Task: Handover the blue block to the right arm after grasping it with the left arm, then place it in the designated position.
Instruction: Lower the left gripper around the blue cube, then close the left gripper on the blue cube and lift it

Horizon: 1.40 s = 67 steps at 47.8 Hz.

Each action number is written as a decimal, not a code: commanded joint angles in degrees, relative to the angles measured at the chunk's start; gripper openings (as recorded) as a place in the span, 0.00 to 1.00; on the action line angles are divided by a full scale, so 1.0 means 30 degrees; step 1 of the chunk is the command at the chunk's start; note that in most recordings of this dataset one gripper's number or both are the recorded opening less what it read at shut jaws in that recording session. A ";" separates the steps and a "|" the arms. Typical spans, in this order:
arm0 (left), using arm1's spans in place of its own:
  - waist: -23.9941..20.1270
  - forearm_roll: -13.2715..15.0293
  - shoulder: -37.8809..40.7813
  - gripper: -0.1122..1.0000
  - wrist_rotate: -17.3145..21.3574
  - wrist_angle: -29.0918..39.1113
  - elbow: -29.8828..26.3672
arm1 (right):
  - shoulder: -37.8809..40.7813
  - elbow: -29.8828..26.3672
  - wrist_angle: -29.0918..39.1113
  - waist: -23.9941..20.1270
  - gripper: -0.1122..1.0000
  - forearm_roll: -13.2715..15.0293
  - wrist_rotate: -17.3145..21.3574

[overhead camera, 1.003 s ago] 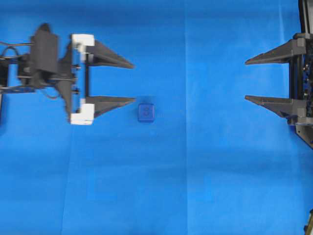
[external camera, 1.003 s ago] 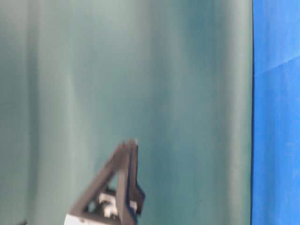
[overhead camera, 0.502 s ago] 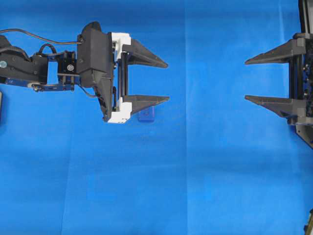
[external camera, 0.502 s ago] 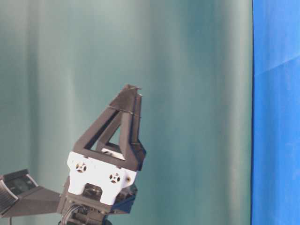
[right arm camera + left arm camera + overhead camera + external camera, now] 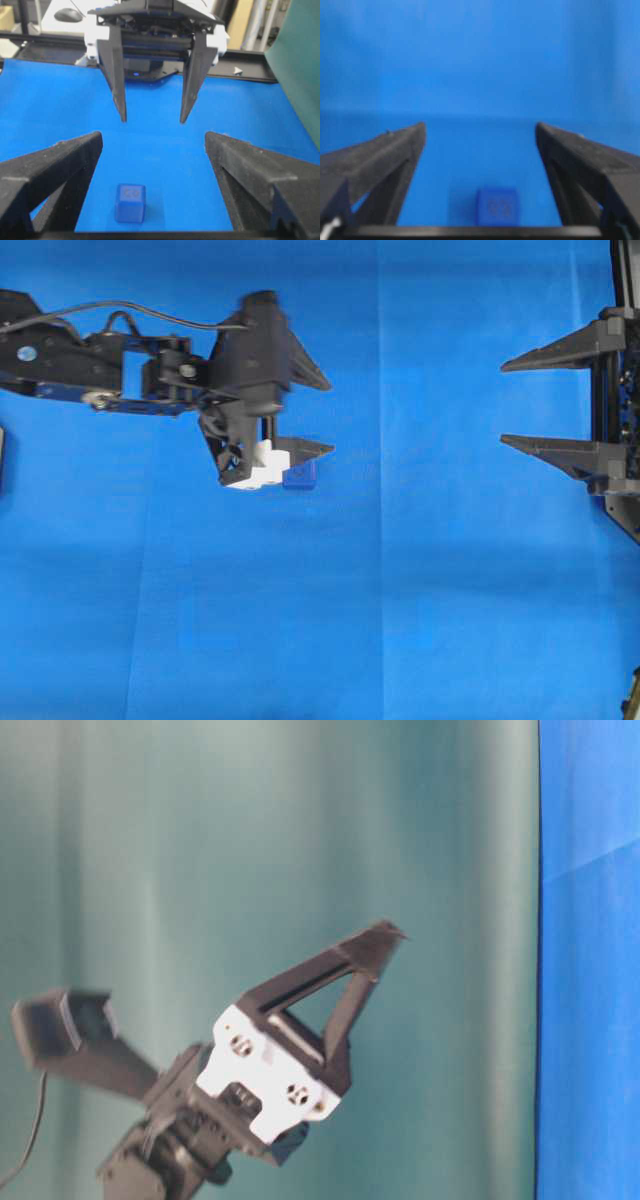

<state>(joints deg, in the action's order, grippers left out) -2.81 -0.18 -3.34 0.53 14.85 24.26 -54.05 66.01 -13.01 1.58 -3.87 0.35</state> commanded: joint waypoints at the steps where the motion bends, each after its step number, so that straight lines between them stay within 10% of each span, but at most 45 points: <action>1: 0.0000 -0.0029 0.0264 0.94 0.0000 0.2227 -0.1553 | 0.0117 -0.0557 -0.0117 0.0029 0.97 0.0000 -0.0029; 27: 0.0146 -0.0146 0.2988 0.93 0.0000 1.1660 -0.6738 | 0.0146 -0.0586 -0.0029 0.0029 0.97 0.0000 -0.0029; 67: 0.0293 -0.0146 0.3047 0.93 -0.0146 1.1953 -0.6797 | 0.0146 -0.0586 0.0000 0.0000 0.97 0.0000 -0.0029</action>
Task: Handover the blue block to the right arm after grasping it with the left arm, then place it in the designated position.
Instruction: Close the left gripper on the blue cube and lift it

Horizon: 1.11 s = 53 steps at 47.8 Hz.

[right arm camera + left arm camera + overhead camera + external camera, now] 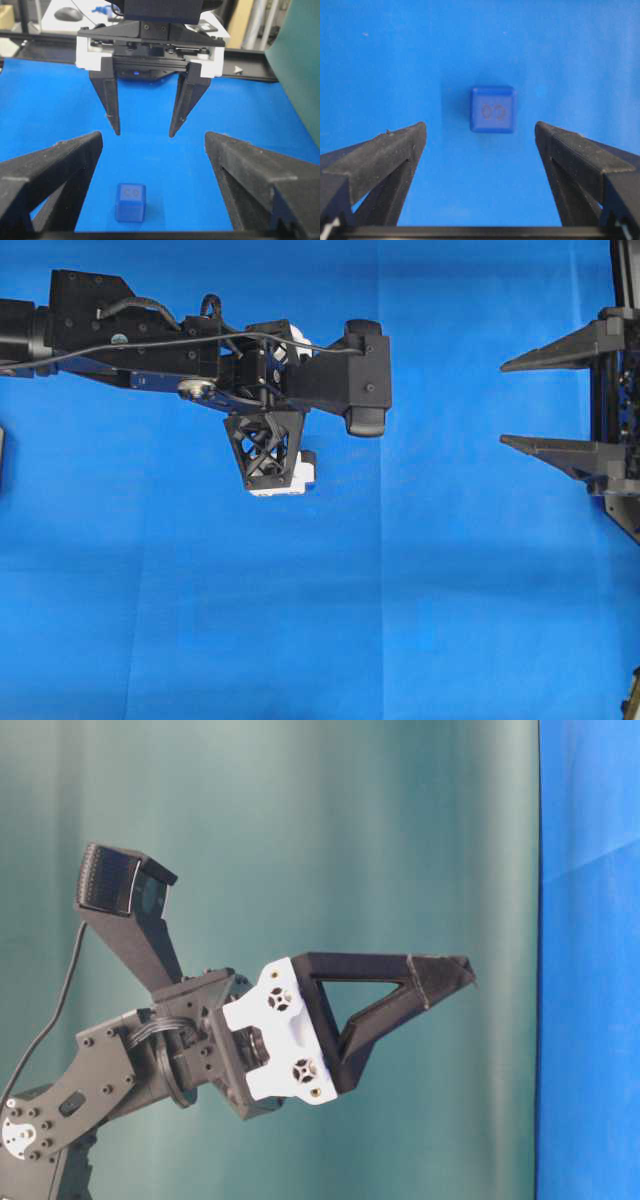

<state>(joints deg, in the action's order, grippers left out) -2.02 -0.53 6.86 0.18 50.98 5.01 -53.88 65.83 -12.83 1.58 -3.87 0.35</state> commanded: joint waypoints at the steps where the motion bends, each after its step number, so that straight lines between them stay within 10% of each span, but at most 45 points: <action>1: 0.0029 -0.0029 -0.0352 0.93 -0.0029 -0.0059 -0.0410 | 0.0088 -0.0527 -0.0059 0.0000 0.97 0.0000 -0.0029; 53: 0.0029 -0.0029 -0.0176 0.93 -0.0146 -0.2930 0.1699 | 0.0410 -0.0557 0.0088 0.0000 0.97 0.0000 -0.0029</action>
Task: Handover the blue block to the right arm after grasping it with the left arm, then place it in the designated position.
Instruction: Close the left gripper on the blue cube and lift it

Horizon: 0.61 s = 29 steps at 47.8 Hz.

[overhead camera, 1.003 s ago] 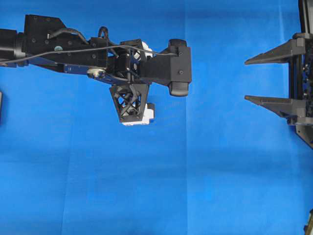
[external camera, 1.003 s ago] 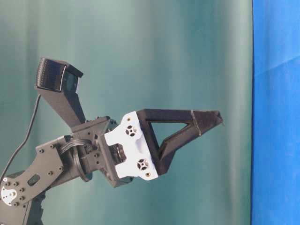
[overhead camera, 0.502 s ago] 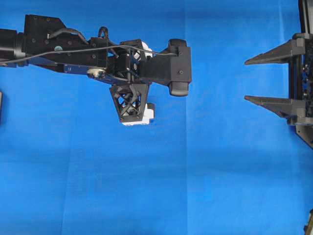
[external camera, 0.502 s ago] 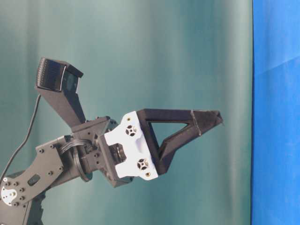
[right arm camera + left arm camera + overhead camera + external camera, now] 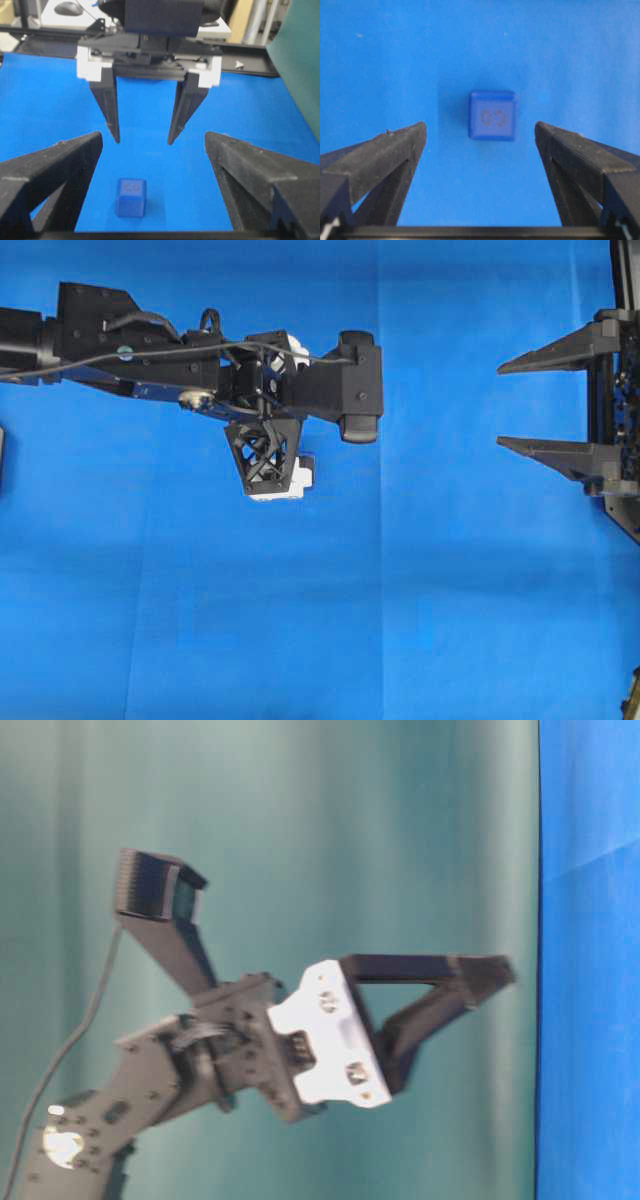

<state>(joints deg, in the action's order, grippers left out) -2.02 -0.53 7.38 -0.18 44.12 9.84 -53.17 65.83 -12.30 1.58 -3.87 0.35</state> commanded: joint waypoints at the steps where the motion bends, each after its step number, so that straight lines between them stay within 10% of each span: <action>1: 0.0029 -0.0029 -0.0352 0.93 -0.0059 -0.0850 0.0205 | 0.0234 -0.0527 -0.0088 0.0029 0.97 0.0000 0.0000; 29: 0.0029 -0.0029 0.1377 0.93 -0.0059 -0.4717 0.2402 | 0.0674 -0.0557 -0.0176 0.0029 0.97 0.0000 -0.0029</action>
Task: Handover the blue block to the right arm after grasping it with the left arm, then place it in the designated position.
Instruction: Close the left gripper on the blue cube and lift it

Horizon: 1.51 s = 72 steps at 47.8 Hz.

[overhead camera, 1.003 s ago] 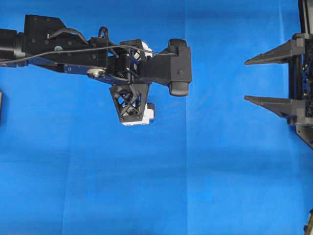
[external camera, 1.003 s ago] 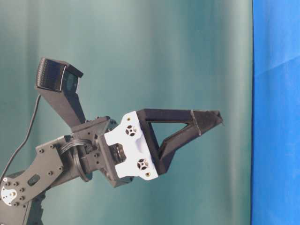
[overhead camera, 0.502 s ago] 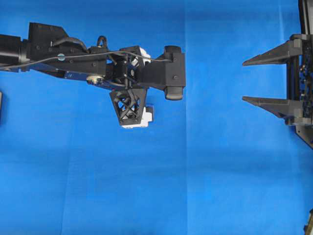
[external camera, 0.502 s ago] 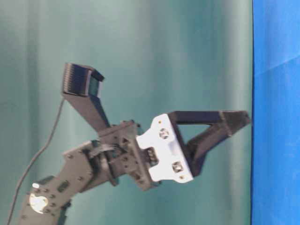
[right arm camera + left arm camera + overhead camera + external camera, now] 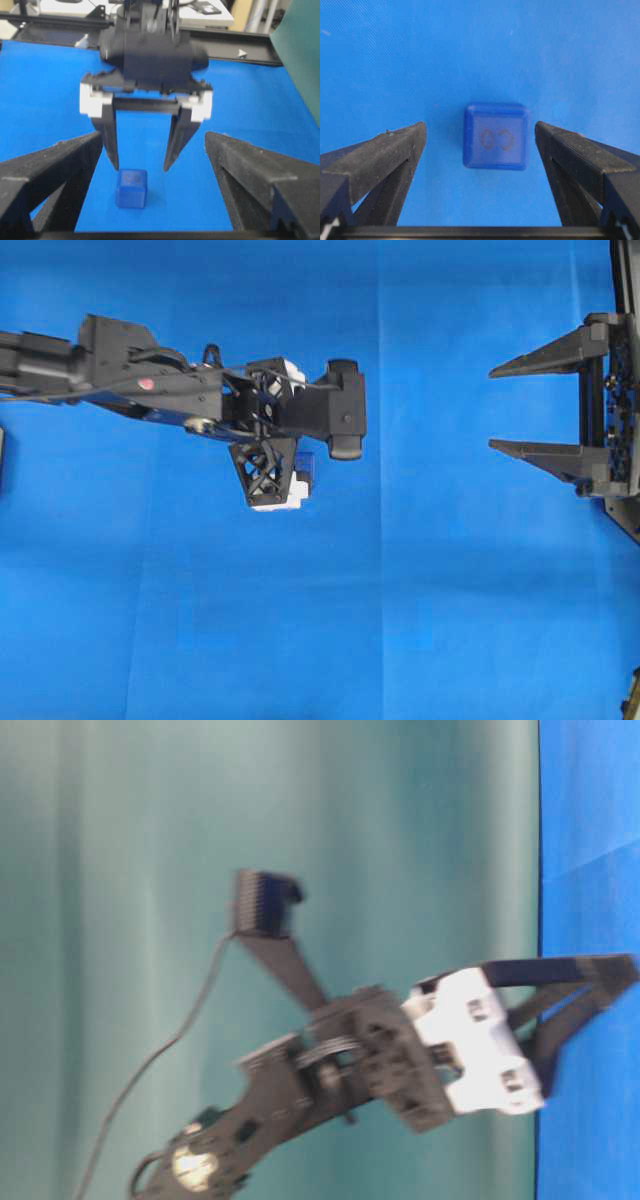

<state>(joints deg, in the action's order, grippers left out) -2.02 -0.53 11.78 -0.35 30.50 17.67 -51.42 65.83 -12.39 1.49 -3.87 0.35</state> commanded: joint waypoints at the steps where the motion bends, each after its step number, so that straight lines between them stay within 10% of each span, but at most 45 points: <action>1: 0.0029 -0.0029 -0.0029 0.93 0.0000 -0.0205 -0.0176 | 0.0088 -0.0557 -0.0146 0.0059 0.97 0.0000 -0.0029; 49: -0.0029 -0.0029 0.1582 0.92 -0.0117 -0.2783 0.1025 | 0.0117 -0.0586 -0.0176 0.0088 0.97 0.0000 -0.0059; 60: 0.0059 -0.0029 0.1611 0.54 -0.0762 -0.2285 0.0967 | 0.0146 -0.0586 -0.0176 0.0088 0.97 0.0000 -0.0059; 72: 0.0234 -0.0029 0.1611 0.54 -0.0908 -0.1758 0.0967 | 0.0146 -0.0615 -0.0176 0.0088 0.97 0.0000 -0.0059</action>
<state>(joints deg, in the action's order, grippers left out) -1.67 -0.53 17.58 -2.99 25.22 21.53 -51.24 65.65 -12.39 1.67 -3.87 0.18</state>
